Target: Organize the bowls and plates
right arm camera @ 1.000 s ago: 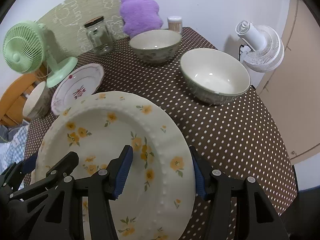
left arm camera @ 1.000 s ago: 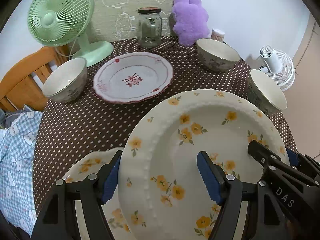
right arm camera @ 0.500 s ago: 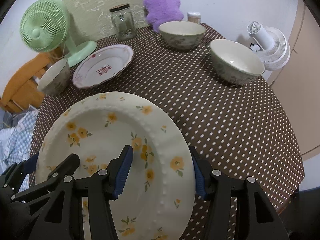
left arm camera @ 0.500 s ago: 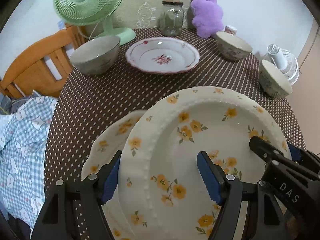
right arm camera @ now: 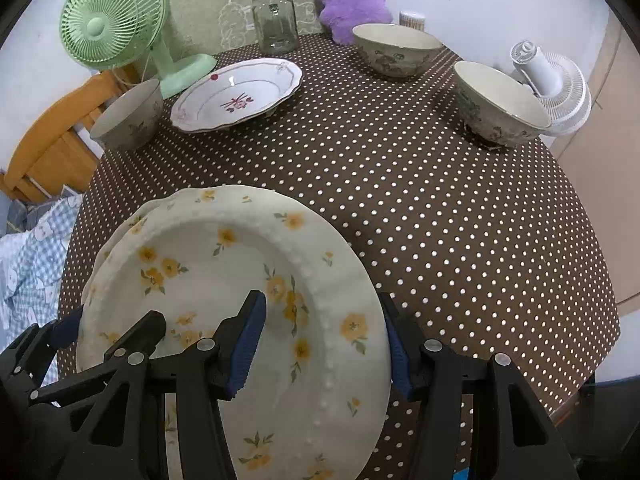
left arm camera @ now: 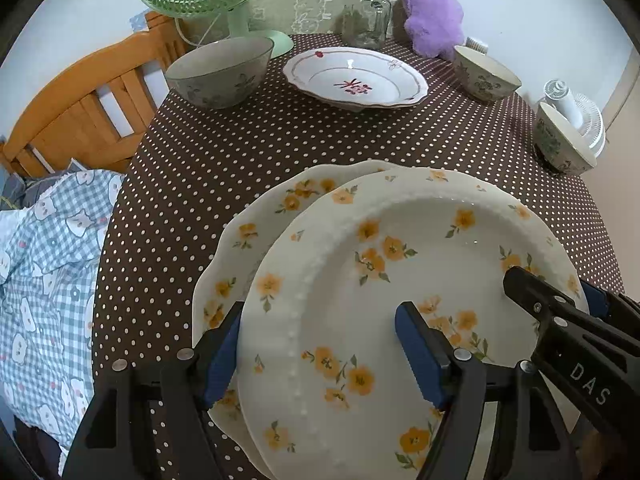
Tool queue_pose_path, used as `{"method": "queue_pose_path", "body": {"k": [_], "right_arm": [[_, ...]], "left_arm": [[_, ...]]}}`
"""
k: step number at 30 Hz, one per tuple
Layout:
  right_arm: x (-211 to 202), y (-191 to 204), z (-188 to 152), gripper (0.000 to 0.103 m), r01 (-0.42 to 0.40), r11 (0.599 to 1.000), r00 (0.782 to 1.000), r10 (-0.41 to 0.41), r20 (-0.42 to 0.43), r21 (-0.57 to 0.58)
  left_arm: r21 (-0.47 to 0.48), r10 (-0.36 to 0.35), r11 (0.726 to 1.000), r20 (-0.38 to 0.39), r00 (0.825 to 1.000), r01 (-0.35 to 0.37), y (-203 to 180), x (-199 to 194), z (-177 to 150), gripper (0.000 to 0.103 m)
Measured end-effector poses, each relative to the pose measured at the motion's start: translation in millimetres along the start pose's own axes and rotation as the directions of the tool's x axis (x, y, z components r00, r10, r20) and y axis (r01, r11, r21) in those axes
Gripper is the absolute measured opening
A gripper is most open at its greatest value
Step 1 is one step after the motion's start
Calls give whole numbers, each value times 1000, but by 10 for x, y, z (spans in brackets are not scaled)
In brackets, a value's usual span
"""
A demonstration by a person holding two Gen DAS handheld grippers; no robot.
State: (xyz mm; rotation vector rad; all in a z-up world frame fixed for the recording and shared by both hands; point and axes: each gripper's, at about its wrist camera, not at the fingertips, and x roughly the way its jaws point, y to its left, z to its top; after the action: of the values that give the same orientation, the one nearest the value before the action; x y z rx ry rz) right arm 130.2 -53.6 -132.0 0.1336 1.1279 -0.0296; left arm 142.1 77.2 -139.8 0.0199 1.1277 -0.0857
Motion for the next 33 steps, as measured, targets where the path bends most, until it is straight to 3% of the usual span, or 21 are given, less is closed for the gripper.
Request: {"method": "queue_pose_path", "body": {"k": [23,29,33], "right_arm": [[189,16,-42,58,-27,999,997,25,-69,-29],[123,-43,-63,59,-31,998,996,27,-82,-46],[18,-148,-93,59,-18,999,997,16,-74,-33]], "left_arm": [[-11,71,997,0,997,-71,18,130,2,78],[41,124,991,2,992,-124,-75,158,-28,87],[27,131,991,-6,991,-131,-40,160,-30,88]]}}
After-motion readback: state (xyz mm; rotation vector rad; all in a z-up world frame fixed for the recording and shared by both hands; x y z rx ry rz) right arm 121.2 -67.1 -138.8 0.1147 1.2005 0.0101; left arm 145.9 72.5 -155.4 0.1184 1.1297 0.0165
